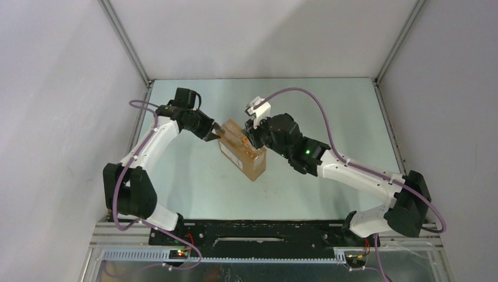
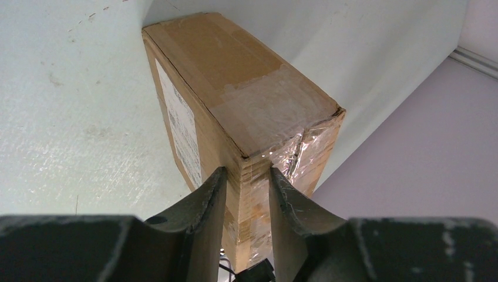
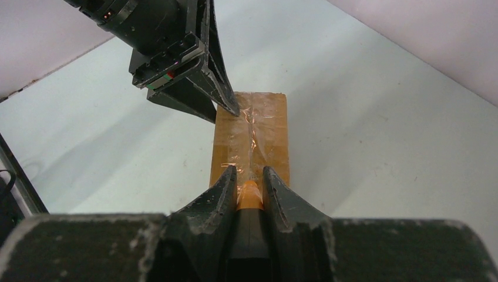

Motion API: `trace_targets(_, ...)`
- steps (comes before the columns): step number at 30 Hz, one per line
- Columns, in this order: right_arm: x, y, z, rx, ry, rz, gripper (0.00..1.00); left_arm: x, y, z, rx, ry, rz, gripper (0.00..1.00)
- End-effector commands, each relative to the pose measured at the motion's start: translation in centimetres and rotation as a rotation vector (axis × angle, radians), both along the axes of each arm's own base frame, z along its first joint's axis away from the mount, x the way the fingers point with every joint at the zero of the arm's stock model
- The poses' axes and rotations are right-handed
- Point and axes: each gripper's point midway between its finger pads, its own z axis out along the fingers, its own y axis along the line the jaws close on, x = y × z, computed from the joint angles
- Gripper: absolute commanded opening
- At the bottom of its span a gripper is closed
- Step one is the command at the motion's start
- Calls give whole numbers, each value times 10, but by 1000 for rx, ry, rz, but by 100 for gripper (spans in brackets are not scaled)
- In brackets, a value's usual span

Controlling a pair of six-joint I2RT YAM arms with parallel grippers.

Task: Unpack the express box
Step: Cut the express box at the center of the board.

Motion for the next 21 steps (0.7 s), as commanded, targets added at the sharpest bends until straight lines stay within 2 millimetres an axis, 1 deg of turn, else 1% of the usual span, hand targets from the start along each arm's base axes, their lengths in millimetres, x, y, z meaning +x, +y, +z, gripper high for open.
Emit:
trace_targets(1,-7,-9,-21,-126,87,8,0,-18,29,-36,153,114,53,34)
trace_targets(5,-8,-11,-26,-158,116,20,0,-19,29,-37,153,115,52,34)
trace_targets(10,-5,-11,-34,-176,152,28,0,-18,28,-37,149,115,47,34)
trace_targets(13,-1,-6,-31,-152,146,19,0,-19,27,-37,148,114,42,34)
trace_targets(16,9,-1,-23,-128,130,-3,0,-19,27,-37,147,115,39,34)
trace_targets(21,21,12,-20,-121,132,-11,0,-20,26,-38,143,116,34,34)
